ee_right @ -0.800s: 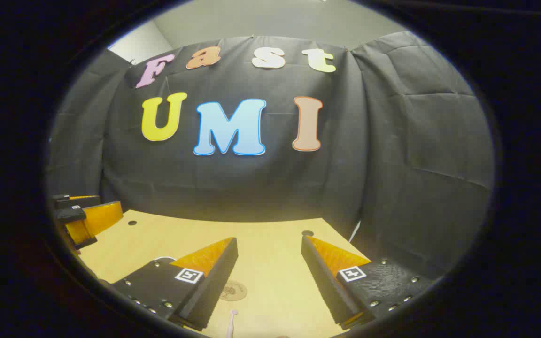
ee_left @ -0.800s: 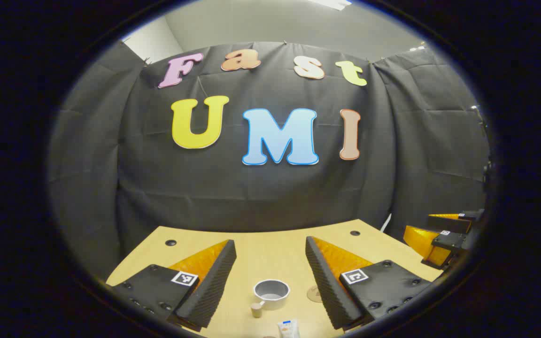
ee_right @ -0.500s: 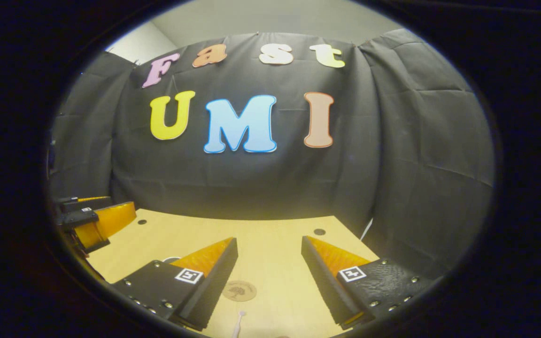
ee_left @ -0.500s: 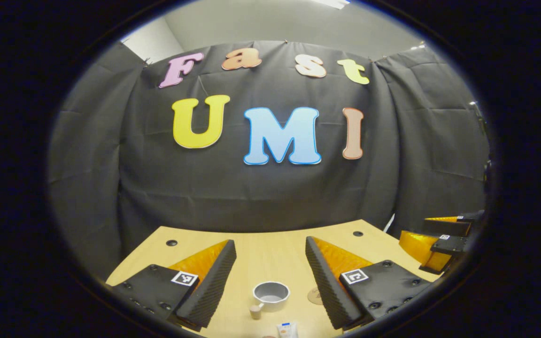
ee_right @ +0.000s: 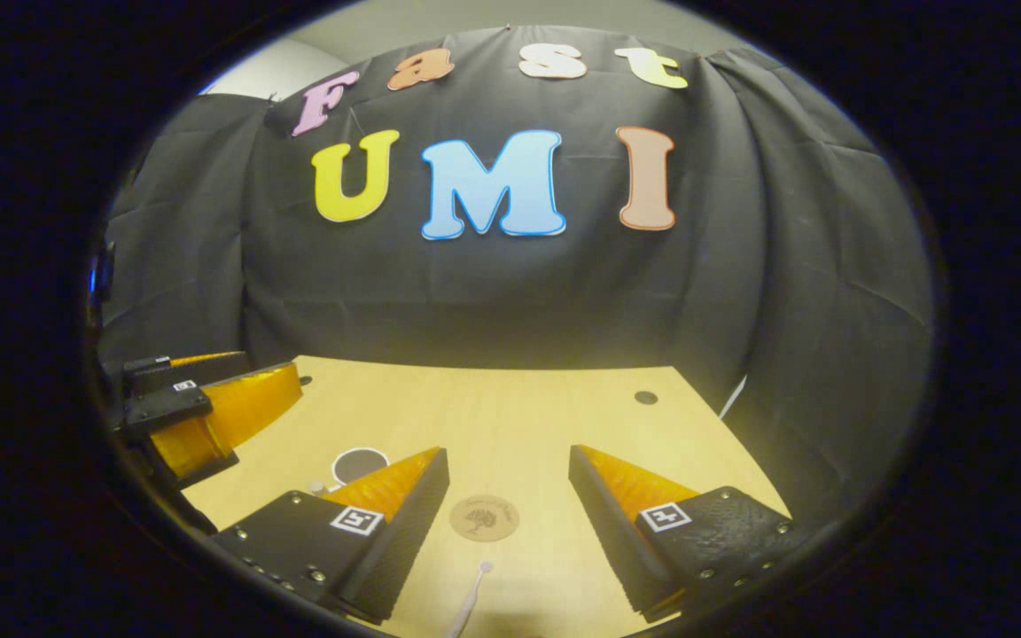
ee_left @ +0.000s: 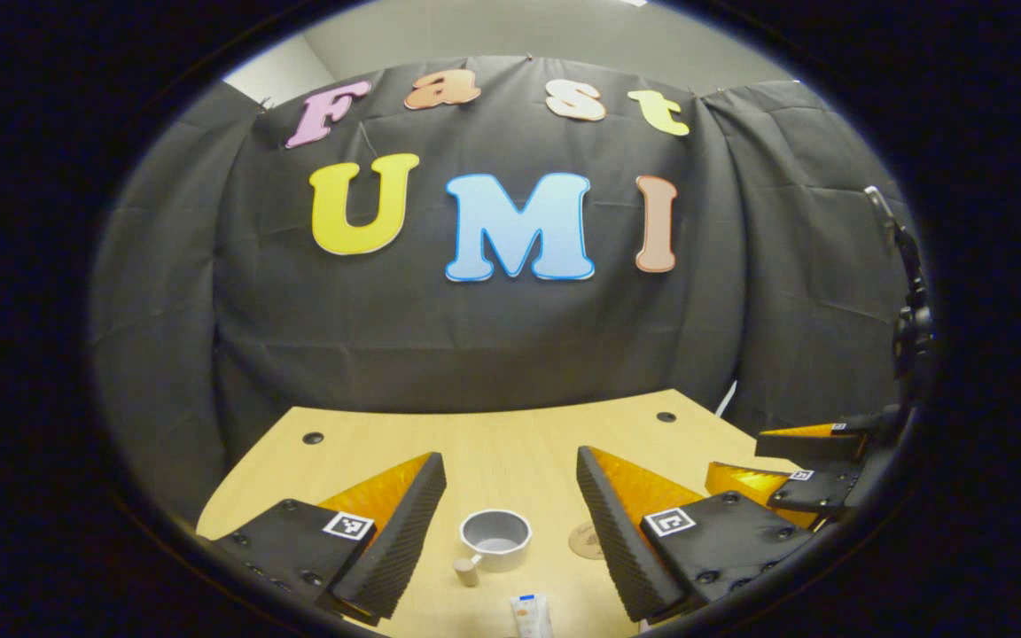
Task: Put the toothbrush and toothpaste on the desktop into the cup, then pick up the cup and place it on the coaster on the desktop.
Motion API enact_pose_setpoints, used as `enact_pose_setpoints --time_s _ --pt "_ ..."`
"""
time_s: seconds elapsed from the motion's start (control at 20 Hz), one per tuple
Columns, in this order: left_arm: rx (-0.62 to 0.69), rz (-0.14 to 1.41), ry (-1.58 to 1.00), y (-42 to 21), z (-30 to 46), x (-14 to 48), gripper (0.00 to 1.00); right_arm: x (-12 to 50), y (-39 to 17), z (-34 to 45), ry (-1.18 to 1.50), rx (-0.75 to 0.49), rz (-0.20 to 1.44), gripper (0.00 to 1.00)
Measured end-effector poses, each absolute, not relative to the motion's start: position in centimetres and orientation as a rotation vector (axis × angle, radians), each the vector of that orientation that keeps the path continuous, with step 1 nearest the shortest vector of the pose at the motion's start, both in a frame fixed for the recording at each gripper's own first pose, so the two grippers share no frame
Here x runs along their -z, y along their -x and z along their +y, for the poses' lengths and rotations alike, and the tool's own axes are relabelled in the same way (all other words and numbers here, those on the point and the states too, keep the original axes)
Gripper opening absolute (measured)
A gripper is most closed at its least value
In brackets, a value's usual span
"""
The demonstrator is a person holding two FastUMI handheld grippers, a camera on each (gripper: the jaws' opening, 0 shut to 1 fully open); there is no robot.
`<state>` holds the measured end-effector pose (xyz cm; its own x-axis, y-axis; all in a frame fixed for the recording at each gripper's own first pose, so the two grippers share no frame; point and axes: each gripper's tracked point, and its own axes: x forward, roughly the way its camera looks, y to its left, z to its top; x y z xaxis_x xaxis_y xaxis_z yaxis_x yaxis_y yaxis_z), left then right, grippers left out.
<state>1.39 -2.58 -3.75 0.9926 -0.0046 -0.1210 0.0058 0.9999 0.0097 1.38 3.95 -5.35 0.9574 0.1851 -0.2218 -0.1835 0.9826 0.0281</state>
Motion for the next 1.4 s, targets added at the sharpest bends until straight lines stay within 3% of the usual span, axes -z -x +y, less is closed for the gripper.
enact_pose_setpoints --time_s 0.55,0.8,0.85,0.9,1.4 --pt "-0.007 0.482 0.041 1.5 -3.5 17.7 0.94 17.6 1.0 4.8 -0.072 -0.194 0.681 0.90" --pt "-0.025 0.739 0.075 3.9 -3.2 25.6 0.94 23.2 3.1 6.2 -0.118 -0.203 0.902 0.92" --pt "-0.030 0.773 0.082 4.3 -3.4 27.0 0.99 23.8 3.5 6.2 -0.120 -0.205 0.930 0.92" --pt "-0.033 0.801 0.088 4.7 -3.3 27.9 0.95 24.4 3.7 6.3 -0.116 -0.206 0.953 0.92" --pt "-0.090 0.995 0.100 5.5 -2.1 34.2 0.97 28.8 4.8 7.5 -0.073 -0.199 1.098 0.92"
